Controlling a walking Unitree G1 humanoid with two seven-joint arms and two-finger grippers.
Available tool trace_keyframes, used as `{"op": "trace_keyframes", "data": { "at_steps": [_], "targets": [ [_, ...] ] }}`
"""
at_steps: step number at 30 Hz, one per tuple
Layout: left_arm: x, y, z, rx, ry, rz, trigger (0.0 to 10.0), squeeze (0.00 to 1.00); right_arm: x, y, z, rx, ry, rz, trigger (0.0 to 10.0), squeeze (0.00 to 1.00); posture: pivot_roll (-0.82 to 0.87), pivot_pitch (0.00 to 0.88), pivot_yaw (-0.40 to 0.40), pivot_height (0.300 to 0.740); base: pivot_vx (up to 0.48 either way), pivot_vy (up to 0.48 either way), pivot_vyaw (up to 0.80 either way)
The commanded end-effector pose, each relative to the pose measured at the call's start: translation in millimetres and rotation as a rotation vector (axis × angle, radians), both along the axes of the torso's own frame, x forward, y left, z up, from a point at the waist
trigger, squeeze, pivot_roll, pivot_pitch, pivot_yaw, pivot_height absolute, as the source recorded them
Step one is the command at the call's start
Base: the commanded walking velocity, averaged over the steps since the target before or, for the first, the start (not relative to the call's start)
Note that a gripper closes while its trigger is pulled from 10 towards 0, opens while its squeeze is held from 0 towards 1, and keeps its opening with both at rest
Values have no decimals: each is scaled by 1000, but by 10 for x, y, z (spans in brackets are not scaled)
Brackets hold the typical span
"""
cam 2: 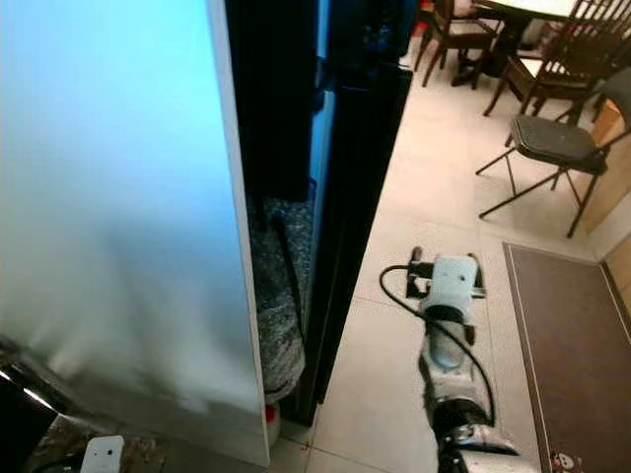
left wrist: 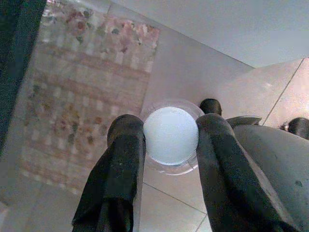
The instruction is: Restocking fridge
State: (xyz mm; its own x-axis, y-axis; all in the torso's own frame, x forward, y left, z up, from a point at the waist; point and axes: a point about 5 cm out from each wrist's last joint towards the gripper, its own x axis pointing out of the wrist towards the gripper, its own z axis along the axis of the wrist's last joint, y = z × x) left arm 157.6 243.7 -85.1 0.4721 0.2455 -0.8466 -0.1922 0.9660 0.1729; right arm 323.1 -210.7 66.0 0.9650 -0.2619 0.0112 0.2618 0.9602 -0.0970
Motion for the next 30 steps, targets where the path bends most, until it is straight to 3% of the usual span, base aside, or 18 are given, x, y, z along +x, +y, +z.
{"op": "trace_keyframes", "data": {
  "at_steps": [1,7,15,21,26,30],
  "targets": [
    [-33,-6,-15,1,7,9,10000,0,-70,-33,-95,32,27,-21,10000,0,71,0,-77,740,0,0,0],
    [-44,-24,-24,-3,8,14,10000,0,-14,9,15,17,-30,42,10000,0,61,0,-103,740,0,0,0],
    [-165,-62,-77,-4,26,2,10000,0,-209,-69,-165,-45,19,44,10000,0,47,0,-112,740,0,0,0],
    [-370,-137,-161,-10,74,12,10000,0,-424,-113,-286,-106,27,81,10000,0,41,0,-96,740,0,0,0],
    [-606,-180,-230,-12,113,14,10000,0,-553,26,-220,-173,-36,206,10000,0,8,0,-67,740,0,0,0],
    [-723,-168,-250,2,125,11,10000,0,-651,268,-67,-268,-87,407,10000,0,-16,0,-55,740,0,0,0]
  ]
}}
